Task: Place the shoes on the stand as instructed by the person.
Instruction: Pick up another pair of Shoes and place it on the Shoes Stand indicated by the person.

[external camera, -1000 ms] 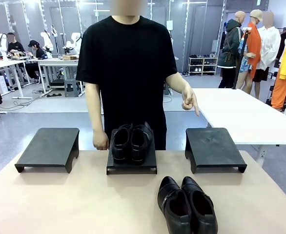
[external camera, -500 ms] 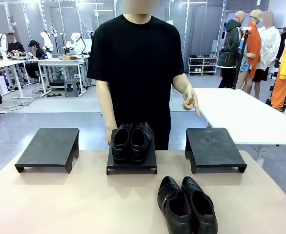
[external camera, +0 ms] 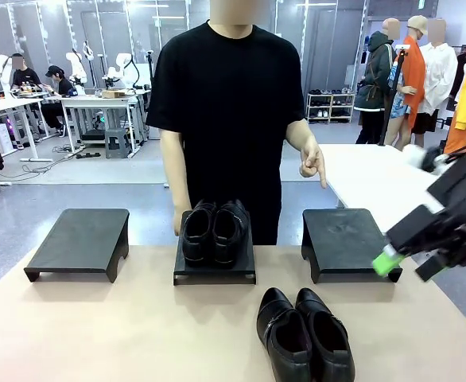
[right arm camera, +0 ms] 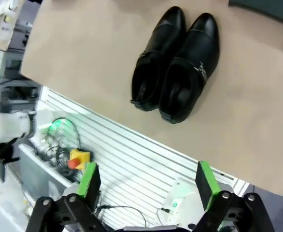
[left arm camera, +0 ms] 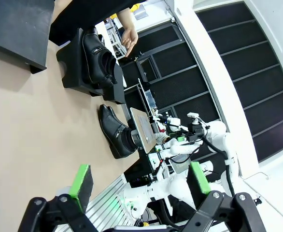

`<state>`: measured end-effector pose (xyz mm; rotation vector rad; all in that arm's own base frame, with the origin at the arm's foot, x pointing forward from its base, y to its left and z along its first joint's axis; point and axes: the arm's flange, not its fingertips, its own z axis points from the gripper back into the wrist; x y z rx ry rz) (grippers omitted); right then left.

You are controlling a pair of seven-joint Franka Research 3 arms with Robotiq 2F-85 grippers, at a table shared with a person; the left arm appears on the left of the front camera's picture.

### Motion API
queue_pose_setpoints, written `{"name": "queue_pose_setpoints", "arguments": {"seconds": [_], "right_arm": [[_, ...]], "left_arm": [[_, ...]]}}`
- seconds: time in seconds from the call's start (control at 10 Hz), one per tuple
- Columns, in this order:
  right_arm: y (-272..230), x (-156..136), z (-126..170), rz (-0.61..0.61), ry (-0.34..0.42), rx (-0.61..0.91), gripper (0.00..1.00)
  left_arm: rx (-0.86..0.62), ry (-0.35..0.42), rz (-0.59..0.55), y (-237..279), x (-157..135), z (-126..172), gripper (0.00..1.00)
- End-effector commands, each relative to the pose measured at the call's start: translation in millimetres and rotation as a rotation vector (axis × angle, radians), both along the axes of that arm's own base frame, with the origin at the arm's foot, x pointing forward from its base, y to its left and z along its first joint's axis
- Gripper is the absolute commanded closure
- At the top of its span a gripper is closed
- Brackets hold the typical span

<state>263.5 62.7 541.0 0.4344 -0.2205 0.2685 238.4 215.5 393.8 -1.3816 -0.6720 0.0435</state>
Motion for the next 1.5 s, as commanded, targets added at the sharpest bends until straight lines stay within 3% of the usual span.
{"name": "queue_pose_setpoints", "arguments": {"seconds": [0.0, 0.3, 1.1, 1.4], "right_arm": [[39, 4, -30, -0.097, -0.02, -0.108, 0.0], [71, 15, -64, -0.14, -0.071, -0.209, 0.0], [99, 37, -165, -0.117, 0.133, -0.254, 0.0], [104, 47, -186, -0.096, 0.142, -0.268, 0.0]], "left_arm": [[-0.019, -0.016, 0.006, 1, 1, 5, 0.0], [-0.019, -0.016, 0.006, 1, 1, 5, 0.0], [-0.019, -0.016, 0.006, 1, 1, 5, 0.0], [-0.019, -0.016, 0.006, 1, 1, 5, 0.0]]}}
